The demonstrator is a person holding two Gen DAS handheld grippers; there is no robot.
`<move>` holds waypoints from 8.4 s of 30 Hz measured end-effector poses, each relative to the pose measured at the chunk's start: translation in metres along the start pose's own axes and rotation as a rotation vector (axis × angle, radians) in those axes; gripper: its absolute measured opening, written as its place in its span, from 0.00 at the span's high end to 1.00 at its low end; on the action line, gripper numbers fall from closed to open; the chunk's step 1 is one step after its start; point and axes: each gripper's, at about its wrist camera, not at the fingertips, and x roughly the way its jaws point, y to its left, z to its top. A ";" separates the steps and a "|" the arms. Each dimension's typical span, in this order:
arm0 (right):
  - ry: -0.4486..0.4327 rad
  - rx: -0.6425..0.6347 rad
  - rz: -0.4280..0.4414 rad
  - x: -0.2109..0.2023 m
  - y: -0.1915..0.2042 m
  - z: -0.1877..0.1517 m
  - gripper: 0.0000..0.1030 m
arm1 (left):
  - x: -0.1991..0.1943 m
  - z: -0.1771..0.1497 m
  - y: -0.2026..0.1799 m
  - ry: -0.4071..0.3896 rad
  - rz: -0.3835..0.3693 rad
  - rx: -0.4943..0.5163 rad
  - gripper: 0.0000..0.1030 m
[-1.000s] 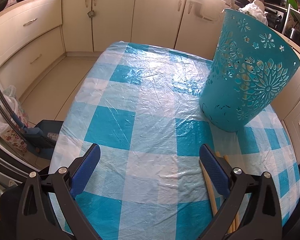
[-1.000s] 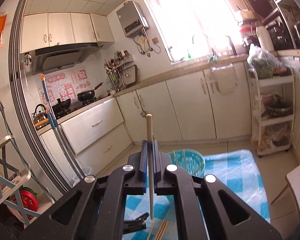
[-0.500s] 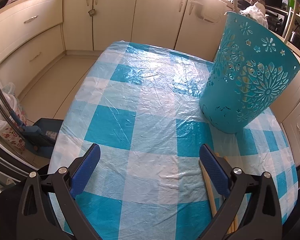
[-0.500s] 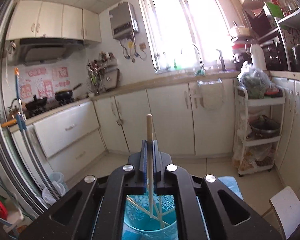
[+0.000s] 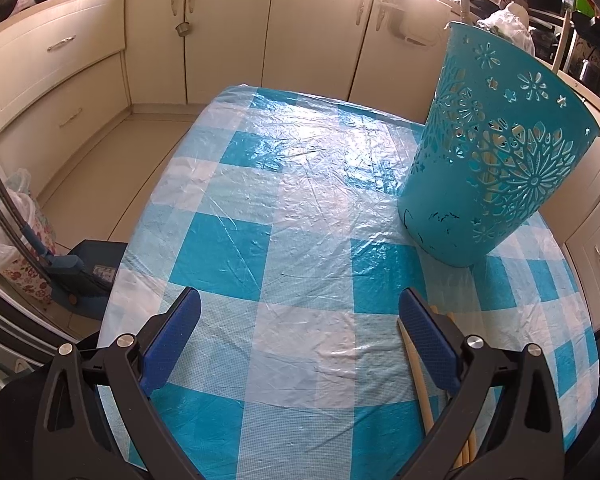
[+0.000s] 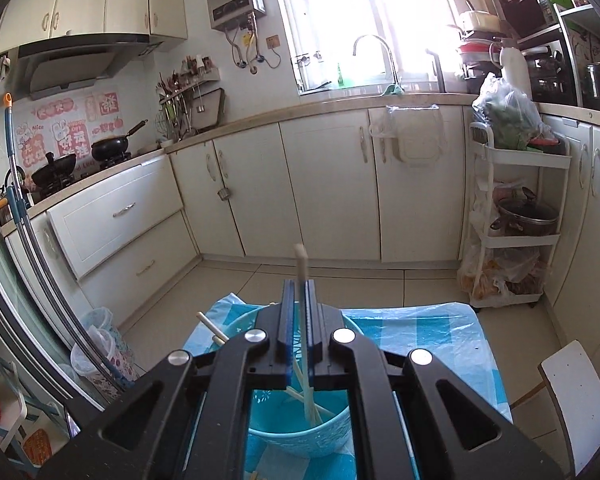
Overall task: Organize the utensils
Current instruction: 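Carry the stick over the teal basket and open the right gripper, then return the right gripper to the sticks and close on a stick, then grasp a wooden stick with the left gripper, then lift the stick over the teal basket and open the left gripper, then move the open left gripper back away from the basket, then carry the wooden stick over the teal basket and open the right gripper, then return the right gripper to the sticks and close on one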
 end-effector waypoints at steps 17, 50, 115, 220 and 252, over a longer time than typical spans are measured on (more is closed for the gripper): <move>0.081 0.007 0.031 -0.059 0.026 -0.083 0.71 | -0.003 0.001 -0.002 -0.008 0.003 0.001 0.07; 0.518 -0.082 -0.065 0.033 0.038 -0.195 0.94 | 0.002 0.002 0.003 0.023 0.014 0.004 0.08; 0.463 0.108 -0.046 0.015 -0.016 -0.191 0.94 | -0.168 0.189 -0.117 -0.567 -0.281 0.072 0.95; -0.120 0.013 0.117 -0.074 0.017 0.050 0.96 | 0.004 0.005 0.021 -0.006 -0.032 -0.123 0.13; 0.672 -0.139 -0.147 0.022 -0.058 -0.162 0.78 | 0.006 0.005 0.022 -0.002 -0.032 -0.139 0.12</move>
